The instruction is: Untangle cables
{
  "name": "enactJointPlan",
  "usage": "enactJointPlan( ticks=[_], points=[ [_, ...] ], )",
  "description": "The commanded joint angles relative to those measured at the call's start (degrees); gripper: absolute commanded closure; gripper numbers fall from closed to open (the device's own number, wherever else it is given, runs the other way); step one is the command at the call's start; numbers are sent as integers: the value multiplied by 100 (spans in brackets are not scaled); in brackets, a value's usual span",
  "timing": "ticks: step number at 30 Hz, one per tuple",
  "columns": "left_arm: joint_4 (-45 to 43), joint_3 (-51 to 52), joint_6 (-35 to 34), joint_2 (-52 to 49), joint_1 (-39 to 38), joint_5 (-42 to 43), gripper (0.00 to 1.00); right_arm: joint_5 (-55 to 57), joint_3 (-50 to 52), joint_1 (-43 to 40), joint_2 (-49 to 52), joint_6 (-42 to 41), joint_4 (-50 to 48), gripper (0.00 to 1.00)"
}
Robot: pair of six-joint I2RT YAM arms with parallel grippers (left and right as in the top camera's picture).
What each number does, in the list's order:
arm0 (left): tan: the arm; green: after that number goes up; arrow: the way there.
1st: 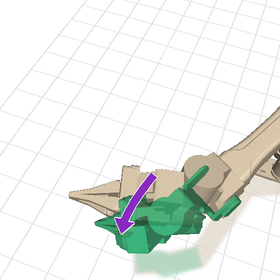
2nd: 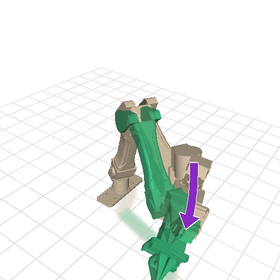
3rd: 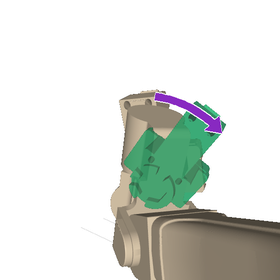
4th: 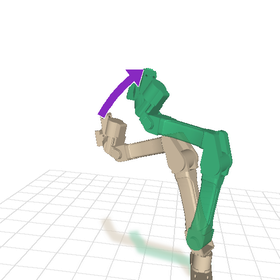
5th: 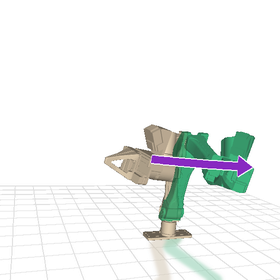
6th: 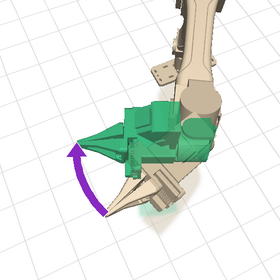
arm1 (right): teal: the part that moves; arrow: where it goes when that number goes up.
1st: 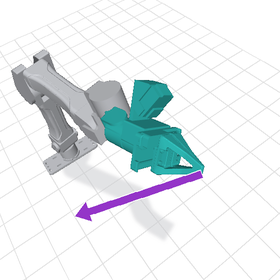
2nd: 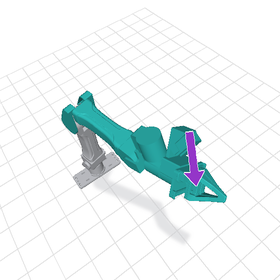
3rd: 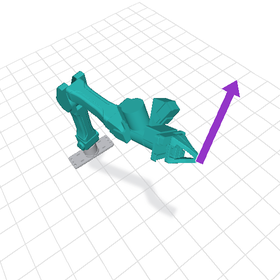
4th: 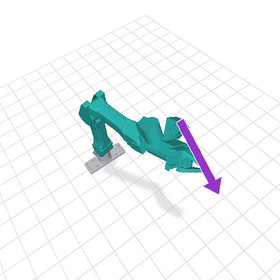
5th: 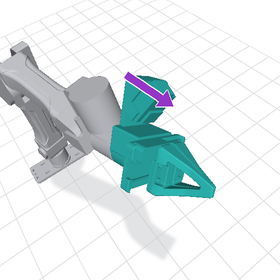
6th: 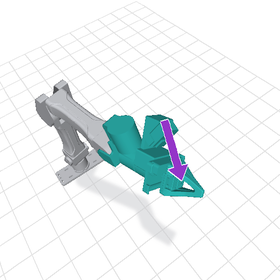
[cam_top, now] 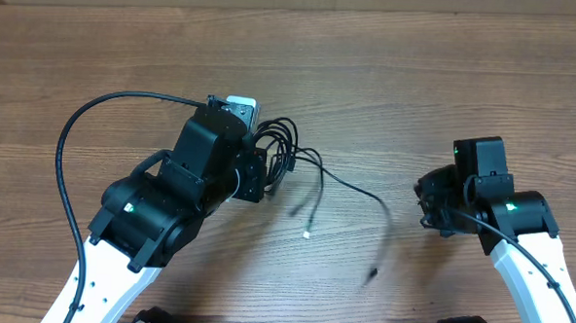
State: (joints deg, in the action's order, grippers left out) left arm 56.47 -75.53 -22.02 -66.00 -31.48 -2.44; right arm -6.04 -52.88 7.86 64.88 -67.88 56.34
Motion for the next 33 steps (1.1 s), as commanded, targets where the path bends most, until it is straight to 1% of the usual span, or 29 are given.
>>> enactJointPlan(
  ticks=[1,5,7,10,14,18,20,21,22,24,26,28,29,33],
  points=[
    [-17,-153,103,66,7,-96,96,-551,-33,-50,-24,20,-323,48],
    [-13,-153,101,66,7,-96,96,-1224,-33,-50,-24,22,-994,41],
    [-11,-153,103,66,7,-96,96,-1495,-33,-48,-24,26,-1198,40],
    [-15,-151,101,66,7,-96,96,-1851,-33,-44,-24,39,-1257,40],
    [-50,-151,-103,-4,7,-94,96,-2151,-33,-42,-24,374,-1172,40],
    [-61,-151,-326,-184,7,-46,96,-2186,-33,-42,-24,391,-857,48],
    [-68,-151,-549,-310,7,13,96,-2256,-33,-42,-24,404,-748,54],
    [-105,-151,-664,-380,7,127,96,-2284,-33,-42,-24,466,-723,59],
    [-170,-151,-752,-455,7,284,96,-2358,-33,-42,-26,570,-695,63],
    [-330,-151,-780,-577,4,616,96,-2457,-33,-42,-26,717,-647,65],
    [-446,-151,-778,-671,4,850,96,-2551,-33,-42,-28,973,-562,78],
    [-428,-151,-765,-688,7,839,96,-2559,-33,-44,-63,1211,-393,93],
    [-407,-151,-713,-682,7,824,96,-2557,-33,-44,-92,1357,-293,96],
    [-382,-151,-472,-535,7,815,96,-2280,-33,-55,-315,1980,234,96]
  ],
)
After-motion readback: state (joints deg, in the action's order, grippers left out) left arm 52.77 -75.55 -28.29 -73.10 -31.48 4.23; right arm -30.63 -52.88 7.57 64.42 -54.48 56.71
